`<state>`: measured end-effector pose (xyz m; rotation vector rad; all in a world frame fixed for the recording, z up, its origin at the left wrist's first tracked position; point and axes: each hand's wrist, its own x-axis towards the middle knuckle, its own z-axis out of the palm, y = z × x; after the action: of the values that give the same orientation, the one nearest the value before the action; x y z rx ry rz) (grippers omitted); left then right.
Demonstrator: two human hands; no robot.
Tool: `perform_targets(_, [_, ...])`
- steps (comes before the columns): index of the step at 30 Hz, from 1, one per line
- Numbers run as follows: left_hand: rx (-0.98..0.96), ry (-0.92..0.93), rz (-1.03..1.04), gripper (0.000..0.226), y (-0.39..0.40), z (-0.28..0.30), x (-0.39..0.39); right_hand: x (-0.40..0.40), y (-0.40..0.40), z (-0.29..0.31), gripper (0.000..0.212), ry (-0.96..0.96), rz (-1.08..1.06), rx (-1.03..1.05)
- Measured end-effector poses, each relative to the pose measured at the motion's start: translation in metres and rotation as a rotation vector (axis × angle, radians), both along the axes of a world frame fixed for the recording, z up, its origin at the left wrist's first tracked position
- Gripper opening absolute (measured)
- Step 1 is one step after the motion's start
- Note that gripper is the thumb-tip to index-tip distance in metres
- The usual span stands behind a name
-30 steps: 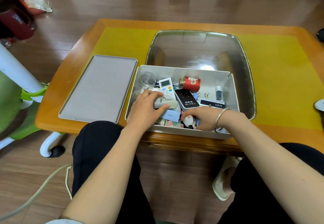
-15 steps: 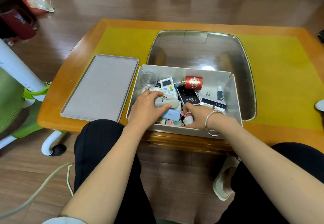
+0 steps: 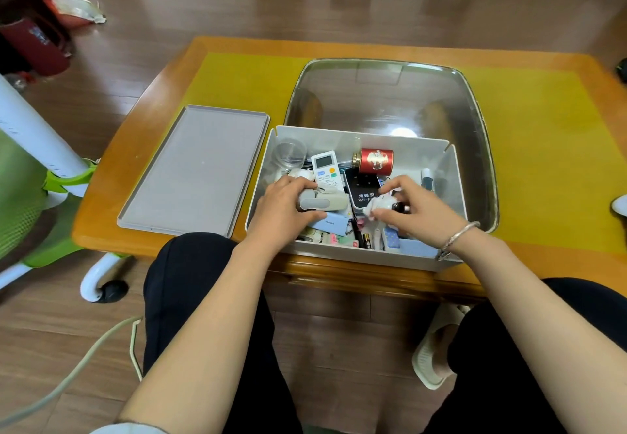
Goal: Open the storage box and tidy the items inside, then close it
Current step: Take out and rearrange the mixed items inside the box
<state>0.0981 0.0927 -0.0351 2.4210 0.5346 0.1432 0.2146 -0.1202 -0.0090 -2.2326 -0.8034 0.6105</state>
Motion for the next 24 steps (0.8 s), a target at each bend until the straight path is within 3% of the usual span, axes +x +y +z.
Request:
perform_targets(5, [0.073,-0.07,-0.094,0.042,-0.006,0.005,-0.001,0.004,-0.018,0.003,0.024,-0.059,-0.277,0.358])
perform_targets(10, [-0.117,-0.039,-0.404,0.044,-0.037,0.015,0.005,0.003,-0.025,-0.002,0.025,-0.166,-0.32,0.415])
perform_targets(12, [-0.179,0.001,-0.432,0.05,-0.044,0.017,0.007,0.003,-0.025,-0.006,0.023,-0.182,-0.317,0.393])
perform_targets(15, [-0.212,-0.076,-0.319,0.038,-0.033,0.019,0.012,0.001,-0.025,-0.011,0.029,-0.181,-0.299,0.365])
perform_targets(20, [0.163,-0.063,-0.012,0.037,0.01,0.02,0.031,-0.004,-0.02,-0.015,0.037,-0.155,-0.383,0.354])
perform_targets(24, [0.254,-0.013,-0.007,0.039,0.021,0.018,0.044,-0.005,-0.021,-0.014,0.033,-0.26,-0.334,0.377])
